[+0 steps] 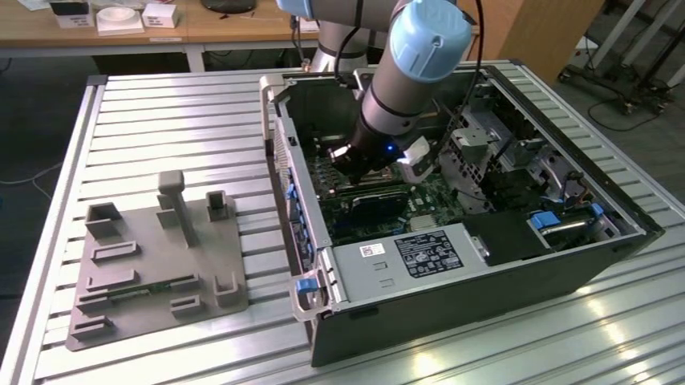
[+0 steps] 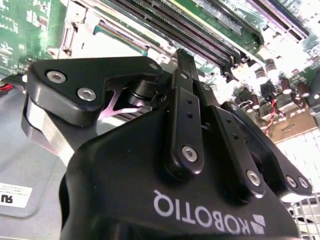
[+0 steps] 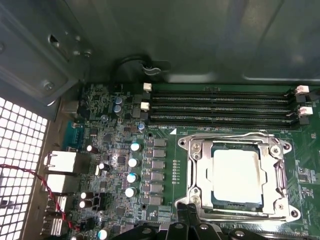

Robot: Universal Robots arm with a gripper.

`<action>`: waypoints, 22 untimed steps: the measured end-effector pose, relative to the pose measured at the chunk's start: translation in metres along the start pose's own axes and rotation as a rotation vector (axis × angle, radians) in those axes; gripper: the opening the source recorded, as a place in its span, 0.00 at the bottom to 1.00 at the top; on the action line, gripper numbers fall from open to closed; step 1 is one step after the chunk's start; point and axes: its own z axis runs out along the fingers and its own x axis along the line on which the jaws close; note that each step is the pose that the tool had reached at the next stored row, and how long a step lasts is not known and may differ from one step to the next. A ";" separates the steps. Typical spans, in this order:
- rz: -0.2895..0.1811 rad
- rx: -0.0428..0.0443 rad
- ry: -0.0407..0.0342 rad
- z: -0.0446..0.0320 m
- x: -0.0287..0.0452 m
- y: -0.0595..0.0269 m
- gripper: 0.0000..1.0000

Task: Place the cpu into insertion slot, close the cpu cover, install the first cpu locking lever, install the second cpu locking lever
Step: 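Install the second cpu locking lever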

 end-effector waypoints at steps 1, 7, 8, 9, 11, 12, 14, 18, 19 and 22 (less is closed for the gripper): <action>0.000 -0.0013 -0.0001 0.0003 0.0001 -0.0001 0.10; -0.001 -0.0029 0.0001 0.0010 0.0011 -0.0003 0.10; -0.001 -0.0031 0.0000 0.0015 0.0011 -0.0004 0.10; -0.001 -0.0030 0.0001 0.0023 0.0012 -0.0007 0.10; -0.001 -0.0029 0.0002 0.0035 0.0012 -0.0011 0.10; -0.001 -0.0029 0.0002 0.0038 0.0012 -0.0012 0.10; -0.001 -0.0036 0.0003 0.0043 0.0012 -0.0013 0.10; -0.002 -0.0068 0.0004 0.0053 0.0011 -0.0011 0.10; -0.003 -0.0081 0.0005 0.0056 0.0011 -0.0010 0.10; -0.004 -0.0121 0.0005 0.0063 0.0011 -0.0008 0.10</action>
